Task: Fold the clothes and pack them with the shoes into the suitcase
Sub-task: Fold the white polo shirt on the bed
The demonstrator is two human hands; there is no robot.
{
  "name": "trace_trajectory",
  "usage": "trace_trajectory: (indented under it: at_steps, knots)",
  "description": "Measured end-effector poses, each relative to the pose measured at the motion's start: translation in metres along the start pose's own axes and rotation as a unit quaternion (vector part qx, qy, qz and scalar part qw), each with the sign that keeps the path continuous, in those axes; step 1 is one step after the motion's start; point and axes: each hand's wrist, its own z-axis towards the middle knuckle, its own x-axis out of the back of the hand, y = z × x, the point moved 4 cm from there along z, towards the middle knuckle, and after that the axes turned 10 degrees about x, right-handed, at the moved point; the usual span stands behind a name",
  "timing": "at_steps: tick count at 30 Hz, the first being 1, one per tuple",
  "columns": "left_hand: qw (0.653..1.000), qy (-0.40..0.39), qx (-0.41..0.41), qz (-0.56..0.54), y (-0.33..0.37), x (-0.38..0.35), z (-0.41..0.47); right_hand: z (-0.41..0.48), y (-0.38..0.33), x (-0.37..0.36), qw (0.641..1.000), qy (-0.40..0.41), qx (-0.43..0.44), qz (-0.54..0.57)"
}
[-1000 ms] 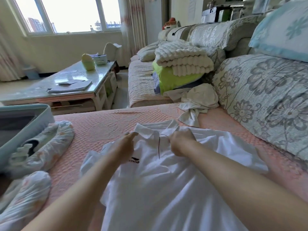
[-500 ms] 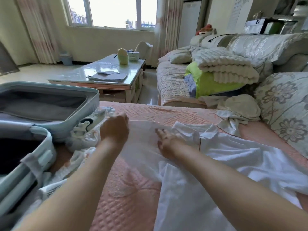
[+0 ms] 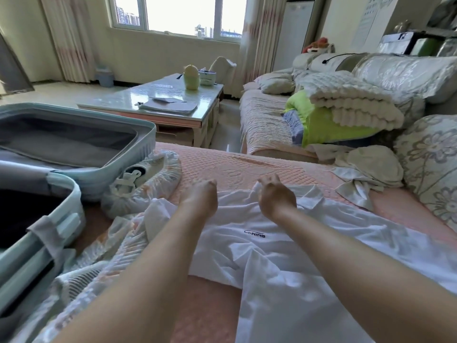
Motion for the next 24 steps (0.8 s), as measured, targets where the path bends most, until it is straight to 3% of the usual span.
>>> trace_trajectory:
  at_steps: [5,9,12,14,15,17,19,21,24]
  knots:
    - [1.0,0.004,0.006,0.024,0.01,-0.034,0.009,0.023,0.023,-0.008,0.995,-0.051,-0.084,0.03]
    - [0.989,0.135,0.034,0.047,0.011,-0.01,0.021,0.046,0.032,0.004,0.983,0.066,-0.107,0.132]
    - [0.977,0.179,0.078,-0.091,0.003,0.008,0.042,0.067,0.034,0.018,0.958,0.178,-0.129,0.186]
    - [0.96,0.167,0.1,-0.199,0.001,0.008,0.054,0.08,0.028,0.021,0.948,0.204,-0.111,0.218]
    - [0.951,0.14,0.104,-0.256,0.0,0.003,0.059,0.086,0.023,0.019,0.953,0.183,-0.095,0.22]
    - [0.944,0.03,0.083,-0.319,0.002,-0.017,0.061,0.089,0.011,0.003,0.978,0.061,-0.066,0.19]
    - [0.962,-0.077,0.027,-0.26,0.003,-0.042,0.052,0.078,0.002,-0.018,0.987,-0.075,-0.029,0.137]
    - [0.985,-0.087,-0.027,-0.148,0.0,-0.052,0.043,0.066,-0.003,-0.032,0.987,-0.126,0.021,0.101]
    - [0.991,-0.08,-0.031,-0.098,-0.004,-0.048,0.036,0.044,-0.004,-0.04,0.985,-0.156,0.051,0.05]
